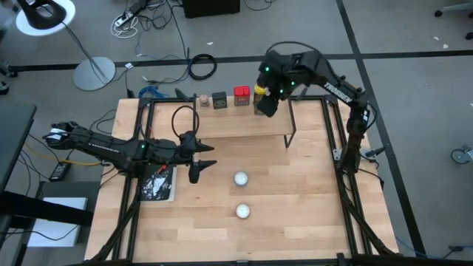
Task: Shelf spices
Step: Put the green seasoning bottle on the shelf
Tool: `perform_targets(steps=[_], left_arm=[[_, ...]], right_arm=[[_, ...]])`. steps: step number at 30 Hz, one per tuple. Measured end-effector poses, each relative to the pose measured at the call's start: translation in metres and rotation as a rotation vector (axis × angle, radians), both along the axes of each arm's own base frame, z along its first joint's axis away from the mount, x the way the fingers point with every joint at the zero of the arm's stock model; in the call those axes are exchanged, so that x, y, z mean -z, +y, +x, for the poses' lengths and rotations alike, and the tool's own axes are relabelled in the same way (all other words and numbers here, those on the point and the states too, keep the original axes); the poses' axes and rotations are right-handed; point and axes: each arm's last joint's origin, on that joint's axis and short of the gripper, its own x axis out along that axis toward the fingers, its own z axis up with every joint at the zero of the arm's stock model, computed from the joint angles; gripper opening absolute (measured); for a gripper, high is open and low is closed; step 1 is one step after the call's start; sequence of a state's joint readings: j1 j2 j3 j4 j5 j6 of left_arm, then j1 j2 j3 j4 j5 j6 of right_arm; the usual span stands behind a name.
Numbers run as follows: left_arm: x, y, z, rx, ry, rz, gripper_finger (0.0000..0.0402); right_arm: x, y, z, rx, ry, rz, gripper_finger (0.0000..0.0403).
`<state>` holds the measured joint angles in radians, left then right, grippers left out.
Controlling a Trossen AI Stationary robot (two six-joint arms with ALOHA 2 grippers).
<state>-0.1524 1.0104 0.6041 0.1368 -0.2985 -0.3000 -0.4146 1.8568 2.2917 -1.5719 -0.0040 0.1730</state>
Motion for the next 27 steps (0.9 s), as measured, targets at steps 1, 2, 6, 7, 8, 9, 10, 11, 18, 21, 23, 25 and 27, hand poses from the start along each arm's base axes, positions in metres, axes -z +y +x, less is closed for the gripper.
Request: perform_targets(steps=[1, 2, 6, 7, 8, 9, 10, 11, 18, 21, 23, 25, 27], left_arm=[[0.000, 0.000, 0.000, 0.000, 0.000, 0.000, 0.0269], [0.000, 0.000, 0.000, 0.000, 0.000, 0.000, 0.0269], [0.000, 0.000, 0.000, 0.000, 0.000, 0.000, 0.0269], [0.000, 0.000, 0.000, 0.000, 0.000, 0.001, 0.0269], [0.000, 0.000, 0.000, 0.000, 0.001, 0.001, 0.0269], [0.000, 0.000, 0.000, 0.001, 0.001, 0.003, 0.0269], [0.000, 0.000, 0.000, 0.001, 0.001, 0.003, 0.0269], [0.000, 0.000, 0.000, 0.001, 0.001, 0.004, 0.0269], [0.000, 0.000, 0.000, 0.001, 0.002, 0.005, 0.0269], [0.000, 0.000, 0.000, 0.001, 0.002, 0.006, 0.0269], [0.000, 0.000, 0.000, 0.001, 0.002, 0.006, 0.0269], [0.000, 0.000, 0.000, 0.002, 0.002, 0.006, 0.0269], [0.000, 0.000, 0.000, 0.002, 0.002, 0.006, 0.0269]], right_arm=[[0.000, -0.006, -0.003, 0.016, -0.003, 0.007, 0.0199], [0.000, -0.010, -0.005, 0.027, -0.007, 0.016, 0.0199], [0.000, -0.020, -0.009, 0.052, -0.016, 0.034, 0.0199], [0.000, -0.018, -0.009, 0.048, -0.016, 0.034, 0.0199], [0.000, -0.015, -0.007, 0.039, -0.016, 0.034, 0.0199], [0.000, -0.010, -0.005, 0.023, -0.015, 0.033, 0.0199], [0.000, -0.005, -0.002, 0.006, -0.014, 0.028, 0.0199], [0.000, 0.001, 0.000, -0.018, -0.009, 0.015, 0.0199], [-0.001, 0.038, 0.013, -0.168, 0.043, -0.117, 0.0199], [-0.002, 0.049, 0.017, -0.204, 0.049, -0.164, 0.0199], [-0.004, 0.053, 0.022, -0.220, 0.018, -0.205, 0.0199], [-0.007, 0.059, 0.029, -0.251, -0.045, -0.241, 0.0199], [-0.011, 0.064, 0.035, -0.280, -0.102, -0.274, 0.0199]])
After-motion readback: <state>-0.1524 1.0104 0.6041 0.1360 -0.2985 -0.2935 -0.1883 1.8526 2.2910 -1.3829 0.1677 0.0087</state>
